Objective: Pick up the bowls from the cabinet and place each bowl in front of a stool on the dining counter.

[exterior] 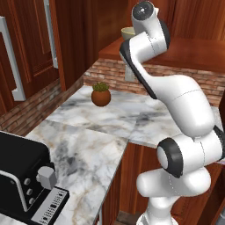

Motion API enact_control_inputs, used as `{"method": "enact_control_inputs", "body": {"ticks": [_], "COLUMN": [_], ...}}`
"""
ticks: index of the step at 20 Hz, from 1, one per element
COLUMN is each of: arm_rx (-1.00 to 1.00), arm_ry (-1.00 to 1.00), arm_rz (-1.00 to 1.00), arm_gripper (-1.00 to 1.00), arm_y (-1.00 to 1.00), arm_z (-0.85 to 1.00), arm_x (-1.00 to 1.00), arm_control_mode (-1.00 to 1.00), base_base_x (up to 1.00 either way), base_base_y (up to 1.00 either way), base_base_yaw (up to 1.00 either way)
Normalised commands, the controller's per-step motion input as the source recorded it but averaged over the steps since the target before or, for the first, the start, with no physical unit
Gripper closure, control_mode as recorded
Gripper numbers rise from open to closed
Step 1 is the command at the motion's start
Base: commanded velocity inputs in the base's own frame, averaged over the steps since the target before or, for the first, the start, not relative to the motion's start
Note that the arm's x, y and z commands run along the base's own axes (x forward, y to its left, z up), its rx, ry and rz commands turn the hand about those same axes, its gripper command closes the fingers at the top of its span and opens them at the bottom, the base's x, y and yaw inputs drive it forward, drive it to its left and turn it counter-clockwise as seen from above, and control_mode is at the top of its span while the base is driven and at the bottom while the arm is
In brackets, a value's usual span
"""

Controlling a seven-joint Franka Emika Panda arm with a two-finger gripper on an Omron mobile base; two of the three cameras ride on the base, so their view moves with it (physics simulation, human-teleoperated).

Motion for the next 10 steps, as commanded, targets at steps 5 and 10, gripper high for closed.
{"method": "enact_control_inputs", "body": {"ticks": [5, 10], "arm_rx": [0.0, 0.0], "arm_ry": [0.01, 0.03], "arm_rz": [0.04, 0.01], "arm_gripper": [-1.0, -1.0], "arm_y": [0.0, 0.0], "arm_z": [-0.02, 0.0], "arm_x": [0.37, 0.41], "arm_control_mode": [-1.0, -1.0], "base_base_x": [0.0, 0.0], "base_base_y": [0.0, 0.0], "base_base_yaw": [0.0, 0.0]}}
